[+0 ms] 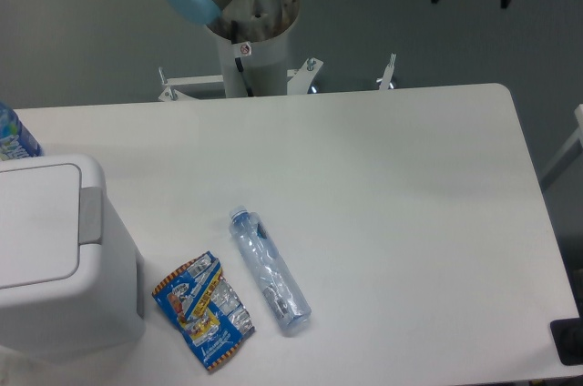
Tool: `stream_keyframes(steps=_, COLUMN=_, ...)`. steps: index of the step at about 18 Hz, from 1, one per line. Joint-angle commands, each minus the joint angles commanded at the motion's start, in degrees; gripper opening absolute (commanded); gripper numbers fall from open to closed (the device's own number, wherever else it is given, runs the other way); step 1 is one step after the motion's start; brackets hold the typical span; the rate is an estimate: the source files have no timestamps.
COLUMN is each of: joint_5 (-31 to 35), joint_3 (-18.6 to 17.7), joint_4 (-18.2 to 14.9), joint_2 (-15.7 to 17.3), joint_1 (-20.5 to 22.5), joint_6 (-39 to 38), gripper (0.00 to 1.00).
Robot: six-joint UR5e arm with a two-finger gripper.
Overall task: Open the trash can
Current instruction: 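Move the open gripper into view above the table, then carry the open gripper across the table toward the white trash can lid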
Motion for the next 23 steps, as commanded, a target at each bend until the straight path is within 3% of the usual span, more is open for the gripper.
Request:
stream_keyframes(steps=10, joint_5=-4.7, joint_3=-0.1, joint_4=0.1, joint_2=0.3, joint_1=-1.4, joint_6=-10.5, gripper=1.0)
stream_keyframes(steps=12, joint_5=-4.7, joint_3=-0.1, joint_4=0.3, joint_2=0.1, joint_1=-3.9, joint_6=-16.1, gripper=1.0)
stream_keyframes(steps=17, joint_5=-4.6, joint_3=-1.8, joint_4=6.5, joint_2=-1.1, joint_1=-10.4, joint_6=-30.7, gripper=1.0)
stream_keyframes(steps=20, joint_5=-4.6, joint_3=-2.1, joint_4=6.8, joint_2=-1.9, joint_1=-14.9, joint_6=-33.6, gripper=1.0)
stream_keyframes(steps=23, joint_5=-4.6, joint_3=-2.1, joint_4=8.3, joint_2=-3.1, joint_1=-19.3, joint_6=-43.6, gripper=1.0)
